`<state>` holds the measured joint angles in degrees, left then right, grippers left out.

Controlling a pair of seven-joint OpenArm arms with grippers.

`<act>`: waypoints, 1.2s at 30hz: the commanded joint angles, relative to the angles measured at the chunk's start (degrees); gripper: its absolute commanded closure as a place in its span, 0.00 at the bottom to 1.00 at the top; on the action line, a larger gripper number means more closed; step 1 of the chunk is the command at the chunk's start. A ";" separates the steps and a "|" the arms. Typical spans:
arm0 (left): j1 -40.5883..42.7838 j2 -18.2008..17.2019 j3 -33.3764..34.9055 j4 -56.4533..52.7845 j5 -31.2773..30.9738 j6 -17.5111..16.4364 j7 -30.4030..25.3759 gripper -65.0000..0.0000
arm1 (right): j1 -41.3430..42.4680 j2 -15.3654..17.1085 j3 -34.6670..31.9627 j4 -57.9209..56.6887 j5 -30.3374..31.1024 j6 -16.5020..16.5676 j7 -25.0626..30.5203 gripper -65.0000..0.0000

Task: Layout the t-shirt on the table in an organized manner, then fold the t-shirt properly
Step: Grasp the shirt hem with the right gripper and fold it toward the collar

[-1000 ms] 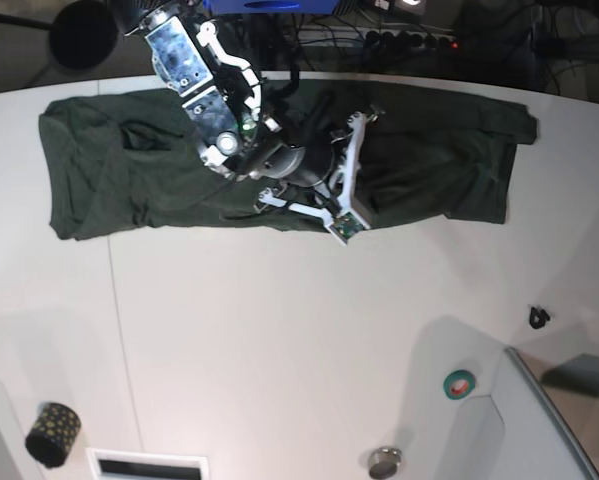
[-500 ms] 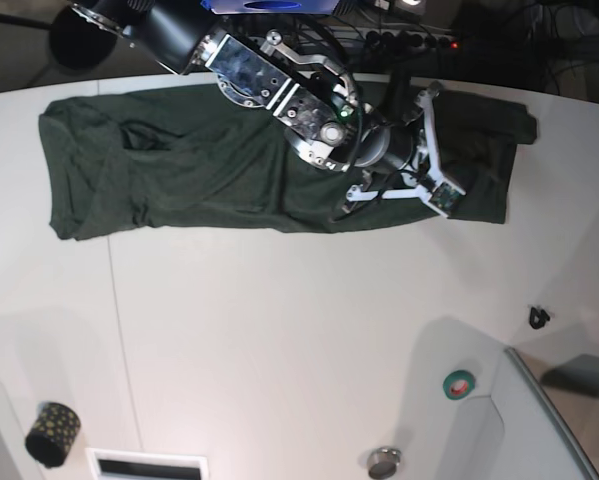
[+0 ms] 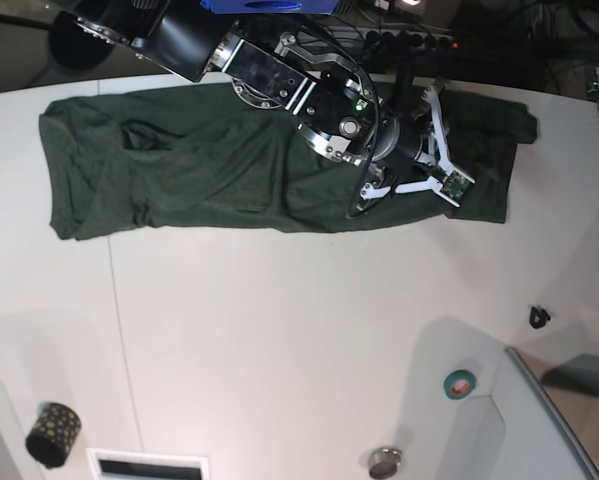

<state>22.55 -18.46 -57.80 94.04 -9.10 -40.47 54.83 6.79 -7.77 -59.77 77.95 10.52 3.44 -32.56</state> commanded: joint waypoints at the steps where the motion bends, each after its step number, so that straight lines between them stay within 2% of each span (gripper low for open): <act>1: 0.09 -1.54 0.53 1.04 0.53 0.47 -0.10 0.32 | 0.73 -1.15 -0.50 2.35 0.51 0.21 1.22 0.52; 2: 0.00 -1.45 1.93 1.04 0.53 0.47 -0.10 0.32 | 0.73 -1.07 -0.58 3.67 0.51 0.21 0.78 0.39; 3: 0.00 -1.45 3.51 1.13 0.53 0.47 -0.10 0.32 | 0.73 -0.98 -0.67 5.34 0.51 0.29 -0.63 0.30; 4: 0.00 -1.37 5.19 1.65 0.53 0.47 -0.10 0.32 | 0.73 -0.80 -0.32 7.63 0.51 0.29 -2.48 0.29; 6: 0.00 -0.57 7.56 4.55 0.44 0.47 -0.10 0.32 | 0.82 0.43 1.35 12.64 0.42 0.21 -6.61 0.31; 9: 0.00 2.06 8.09 10.09 0.44 0.47 0.07 0.31 | -0.68 4.03 8.82 20.20 0.42 0.12 -10.04 0.33; 12: -0.08 4.88 8.17 11.85 -0.08 0.47 0.34 0.30 | -5.07 7.02 17.53 24.25 0.42 0.12 -9.95 0.33; 15: -0.08 5.93 8.17 10.97 -6.15 0.47 0.42 0.30 | -9.64 9.04 25.26 25.92 0.42 0.21 -9.95 0.33; 17: 0.00 5.67 8.17 7.63 -12.13 0.47 0.51 0.24 | -11.93 10.36 28.69 26.09 0.42 0.29 -9.95 0.33; 20: 0.09 2.41 8.17 -0.28 -21.36 0.47 0.51 0.12 | -14.39 12.03 30.36 25.92 0.42 0.29 -9.95 0.33; 23: -0.08 0.04 8.17 -6.35 -26.11 0.47 0.07 0.12 | -16.15 13.79 30.27 25.92 0.42 0.29 -9.86 0.33; 28: -4.48 -1.54 8.17 -14.52 -24.00 0.47 -0.19 0.11 | -18.87 14.14 30.27 25.83 0.42 0.29 -7.84 0.33; 30: -6.50 -1.54 8.70 -17.95 -21.89 0.47 -2.65 0.11 | -19.75 14.14 30.27 25.83 0.42 0.29 -6.26 0.33; 32: -7.64 -2.16 12.66 -21.47 -18.98 0.47 -5.91 0.11 | -20.37 14.14 30.27 25.83 0.42 0.29 -5.64 0.33; 36: -8.52 -3.21 21.19 -27.97 -18.02 0.47 -10.39 0.11 | -20.54 14.14 30.27 25.83 0.42 0.29 -5.73 0.33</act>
<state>13.93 -20.49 -36.18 65.67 -27.97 -39.53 43.22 -14.13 6.55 -29.50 102.76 10.52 3.62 -39.55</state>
